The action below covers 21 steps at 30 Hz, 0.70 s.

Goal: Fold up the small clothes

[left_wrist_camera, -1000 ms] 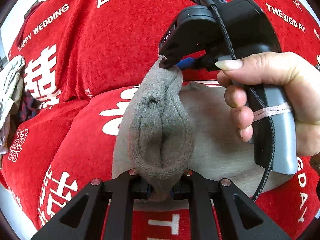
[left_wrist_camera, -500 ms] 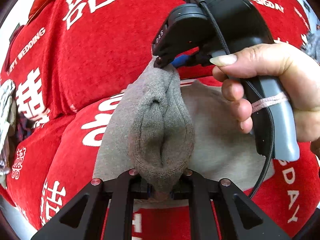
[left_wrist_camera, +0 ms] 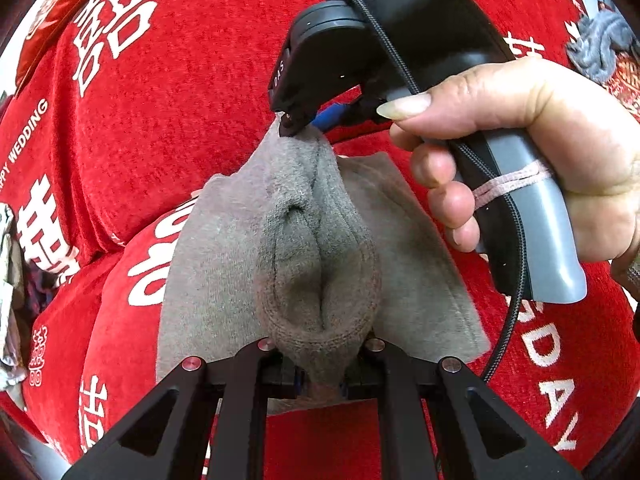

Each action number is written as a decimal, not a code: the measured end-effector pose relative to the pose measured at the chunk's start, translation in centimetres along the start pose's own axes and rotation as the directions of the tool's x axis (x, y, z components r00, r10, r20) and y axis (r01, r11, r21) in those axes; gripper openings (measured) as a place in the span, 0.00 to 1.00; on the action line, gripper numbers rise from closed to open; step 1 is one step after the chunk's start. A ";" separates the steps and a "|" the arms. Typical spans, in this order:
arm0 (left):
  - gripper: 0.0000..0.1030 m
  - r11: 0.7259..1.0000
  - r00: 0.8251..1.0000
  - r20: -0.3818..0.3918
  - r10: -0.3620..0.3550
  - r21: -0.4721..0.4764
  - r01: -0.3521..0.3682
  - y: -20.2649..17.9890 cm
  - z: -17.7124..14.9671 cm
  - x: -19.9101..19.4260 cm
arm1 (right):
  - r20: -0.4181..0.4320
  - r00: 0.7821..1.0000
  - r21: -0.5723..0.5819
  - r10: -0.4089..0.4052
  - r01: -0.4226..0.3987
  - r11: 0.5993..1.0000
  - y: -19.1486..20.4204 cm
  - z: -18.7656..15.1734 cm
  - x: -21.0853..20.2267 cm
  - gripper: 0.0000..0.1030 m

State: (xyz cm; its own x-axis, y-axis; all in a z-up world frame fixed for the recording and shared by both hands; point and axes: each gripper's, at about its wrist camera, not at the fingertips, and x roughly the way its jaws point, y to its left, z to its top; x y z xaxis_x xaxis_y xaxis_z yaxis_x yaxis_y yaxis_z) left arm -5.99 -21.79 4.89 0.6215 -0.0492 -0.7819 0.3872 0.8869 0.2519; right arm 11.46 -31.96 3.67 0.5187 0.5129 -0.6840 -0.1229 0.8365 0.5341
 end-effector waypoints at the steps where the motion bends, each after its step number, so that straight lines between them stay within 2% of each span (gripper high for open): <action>1: 0.13 1.000 1.000 0.000 0.001 0.005 -0.001 -0.3 0.0 -0.1 | 0.003 1.000 0.004 0.004 -0.004 1.000 -0.3 -0.1 -0.2 0.20; 7: 0.13 0.999 1.000 0.004 -0.002 0.035 0.002 -1.8 0.4 -0.3 | 0.031 0.999 0.030 0.034 -0.035 0.999 -2.2 -0.5 -1.7 0.20; 11: 0.13 0.999 1.000 -0.030 -0.007 0.049 0.008 -2.9 0.2 1.0 | 0.025 0.999 0.049 0.022 -0.023 0.999 -3.8 -1.1 -1.5 0.20; 16: 0.13 0.996 0.999 -0.041 0.030 0.089 -0.027 -4.3 -0.3 2.1 | 0.016 1.000 0.117 0.019 -0.021 0.993 -6.6 -2.2 -0.9 0.17; 19: 0.13 0.994 0.998 -0.038 0.048 0.098 -0.044 -4.7 -0.2 2.4 | 0.013 1.000 0.106 0.006 -0.008 0.994 -6.8 -2.5 -0.9 0.16; 21: 0.13 0.994 0.998 -0.036 0.052 0.099 -0.048 -4.9 -0.1 2.2 | 0.017 1.000 0.094 -0.001 0.000 0.996 -6.6 -2.4 -1.0 0.12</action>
State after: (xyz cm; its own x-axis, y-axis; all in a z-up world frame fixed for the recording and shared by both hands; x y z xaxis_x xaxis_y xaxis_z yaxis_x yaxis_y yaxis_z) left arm -6.58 -26.15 1.87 0.6158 0.0133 -0.7878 0.4222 0.8386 0.3442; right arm 9.71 -37.53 -0.37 0.5330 0.5087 -0.6762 -0.0434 0.8145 0.5785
